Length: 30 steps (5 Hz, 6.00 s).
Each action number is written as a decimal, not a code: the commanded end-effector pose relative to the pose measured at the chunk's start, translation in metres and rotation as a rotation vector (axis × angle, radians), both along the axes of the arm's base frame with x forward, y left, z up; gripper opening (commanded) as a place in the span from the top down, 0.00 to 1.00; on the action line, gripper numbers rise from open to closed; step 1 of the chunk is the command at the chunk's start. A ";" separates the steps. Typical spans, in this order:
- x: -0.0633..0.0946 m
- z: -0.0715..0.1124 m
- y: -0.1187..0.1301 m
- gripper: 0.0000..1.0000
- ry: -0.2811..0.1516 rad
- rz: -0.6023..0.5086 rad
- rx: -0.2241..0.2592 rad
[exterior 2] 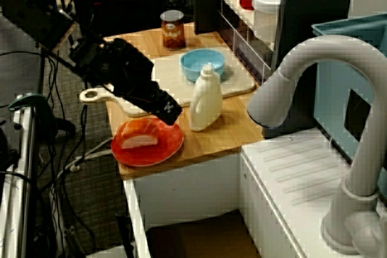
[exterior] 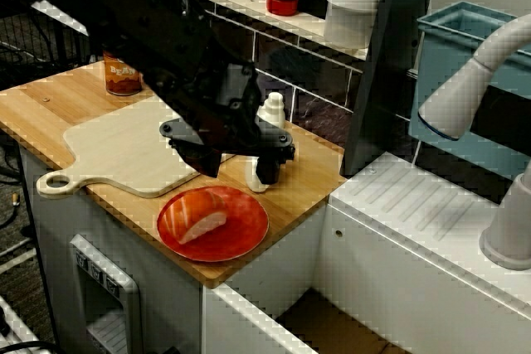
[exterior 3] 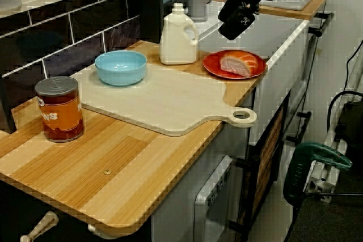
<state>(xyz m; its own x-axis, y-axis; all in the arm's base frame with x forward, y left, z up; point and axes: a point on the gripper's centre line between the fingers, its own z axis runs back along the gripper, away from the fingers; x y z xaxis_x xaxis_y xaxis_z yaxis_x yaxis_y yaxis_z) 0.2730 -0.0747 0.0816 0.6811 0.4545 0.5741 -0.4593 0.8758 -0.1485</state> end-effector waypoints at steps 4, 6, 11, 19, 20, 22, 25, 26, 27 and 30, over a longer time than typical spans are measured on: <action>0.066 0.000 0.010 0.00 -0.009 0.059 0.006; 0.067 0.003 0.017 0.00 0.019 0.053 0.026; 0.060 0.013 0.036 0.00 0.002 0.050 0.028; 0.066 0.020 0.060 1.00 0.044 0.082 -0.034; 0.063 0.033 0.065 1.00 0.056 0.086 -0.064; 0.050 0.050 0.078 1.00 0.046 0.088 -0.104; 0.031 0.075 0.102 1.00 0.045 0.098 -0.150; 0.027 0.077 0.110 1.00 0.050 0.107 -0.152; 0.022 0.076 0.121 1.00 0.047 0.091 -0.134; 0.018 0.082 0.133 1.00 0.147 -0.002 -0.155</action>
